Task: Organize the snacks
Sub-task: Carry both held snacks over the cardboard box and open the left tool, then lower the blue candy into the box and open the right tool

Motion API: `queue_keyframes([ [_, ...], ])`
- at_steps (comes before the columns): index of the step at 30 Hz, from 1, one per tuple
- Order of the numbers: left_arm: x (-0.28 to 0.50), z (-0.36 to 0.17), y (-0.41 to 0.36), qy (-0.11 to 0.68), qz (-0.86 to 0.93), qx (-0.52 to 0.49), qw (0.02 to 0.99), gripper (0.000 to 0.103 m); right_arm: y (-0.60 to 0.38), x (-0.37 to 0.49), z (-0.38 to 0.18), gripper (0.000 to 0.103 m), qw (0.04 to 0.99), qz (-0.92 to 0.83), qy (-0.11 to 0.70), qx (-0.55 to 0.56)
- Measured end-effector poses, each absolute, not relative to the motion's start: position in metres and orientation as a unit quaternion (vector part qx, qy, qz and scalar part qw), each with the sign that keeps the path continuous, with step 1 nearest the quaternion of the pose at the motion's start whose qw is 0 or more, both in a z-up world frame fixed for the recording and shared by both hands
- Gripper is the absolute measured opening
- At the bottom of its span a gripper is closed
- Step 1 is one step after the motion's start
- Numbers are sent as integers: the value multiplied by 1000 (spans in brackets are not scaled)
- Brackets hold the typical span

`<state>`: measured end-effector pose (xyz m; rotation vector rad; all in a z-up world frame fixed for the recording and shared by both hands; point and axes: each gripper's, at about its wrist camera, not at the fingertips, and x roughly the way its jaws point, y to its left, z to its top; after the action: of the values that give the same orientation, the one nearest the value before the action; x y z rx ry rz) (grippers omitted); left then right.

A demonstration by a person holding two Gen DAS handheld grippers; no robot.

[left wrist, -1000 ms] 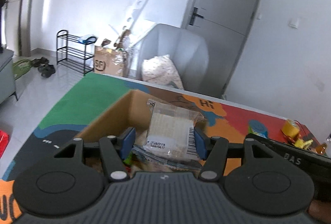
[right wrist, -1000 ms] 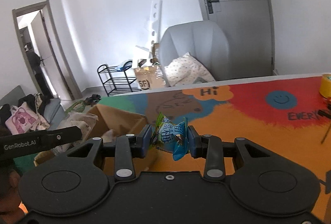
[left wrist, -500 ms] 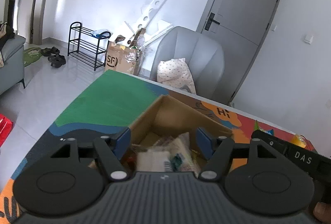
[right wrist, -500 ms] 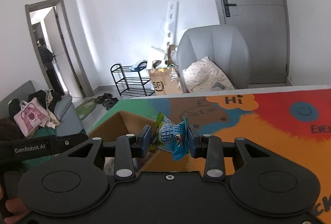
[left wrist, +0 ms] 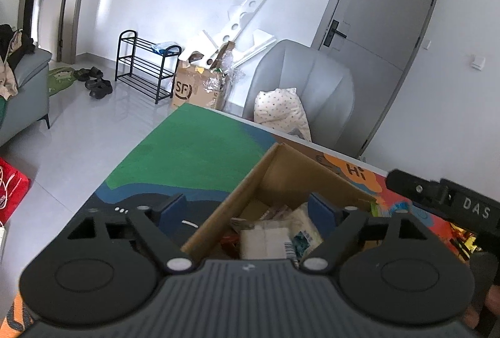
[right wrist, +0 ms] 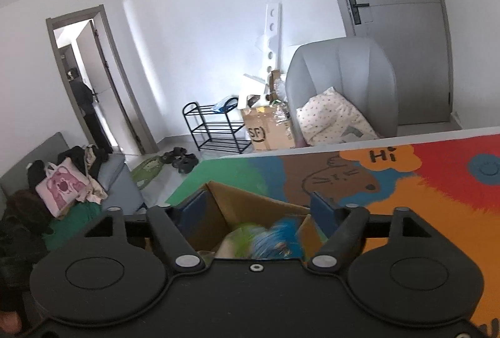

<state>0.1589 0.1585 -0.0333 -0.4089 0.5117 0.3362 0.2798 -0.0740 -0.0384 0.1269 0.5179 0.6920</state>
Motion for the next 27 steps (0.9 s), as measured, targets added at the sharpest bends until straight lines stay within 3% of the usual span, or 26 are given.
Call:
queue_keyframes([
  [17,149,-32,151,251,178,-182,934,94,-101,280,-54,74,902,320,280,78],
  [22,144,-35,157,250,191,-183,931,94,-108,285,-75,66,896,299,319,76],
  [27,138,-43,161,256,202,-181,928,94,-116,282,-98,66,894,280,344,59],
])
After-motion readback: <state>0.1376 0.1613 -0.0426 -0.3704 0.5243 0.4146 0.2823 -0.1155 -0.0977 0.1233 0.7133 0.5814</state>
